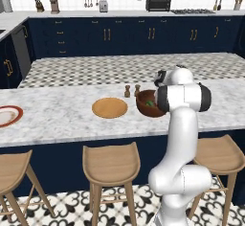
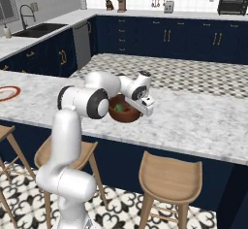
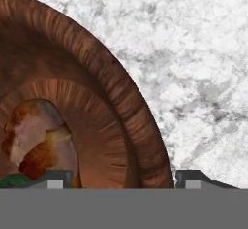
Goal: Pick the chicken drumstick and broccoli from their plates and place them in the bowl. Then put the bowl in the fridge.
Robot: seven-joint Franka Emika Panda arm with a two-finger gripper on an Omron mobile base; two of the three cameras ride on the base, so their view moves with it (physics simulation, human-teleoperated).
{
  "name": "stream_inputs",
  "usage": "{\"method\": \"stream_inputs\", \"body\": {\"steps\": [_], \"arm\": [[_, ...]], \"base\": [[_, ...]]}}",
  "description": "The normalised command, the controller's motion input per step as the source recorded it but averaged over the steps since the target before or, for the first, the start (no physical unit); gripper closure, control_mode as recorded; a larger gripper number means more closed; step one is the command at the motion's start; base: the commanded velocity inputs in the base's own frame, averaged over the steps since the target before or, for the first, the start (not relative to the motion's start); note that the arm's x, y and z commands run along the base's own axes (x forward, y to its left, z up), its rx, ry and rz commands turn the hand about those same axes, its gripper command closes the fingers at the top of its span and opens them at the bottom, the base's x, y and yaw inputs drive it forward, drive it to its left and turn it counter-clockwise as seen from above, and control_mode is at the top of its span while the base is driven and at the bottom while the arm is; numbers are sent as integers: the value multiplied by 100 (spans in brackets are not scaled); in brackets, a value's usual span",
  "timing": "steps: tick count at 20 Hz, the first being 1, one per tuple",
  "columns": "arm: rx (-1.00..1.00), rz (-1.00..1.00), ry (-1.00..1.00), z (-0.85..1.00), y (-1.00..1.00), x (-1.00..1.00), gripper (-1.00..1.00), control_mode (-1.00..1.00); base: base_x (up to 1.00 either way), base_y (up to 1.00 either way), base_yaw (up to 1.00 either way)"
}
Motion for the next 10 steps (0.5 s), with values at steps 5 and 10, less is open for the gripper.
{"method": "stream_inputs", "body": {"steps": [5,10], "arm": [[0,0,0,-40,2,3,100,-100],[0,-3,3,13,3,-20,100,-100]], "base": [[0,0,0],[0,0,0]]}}
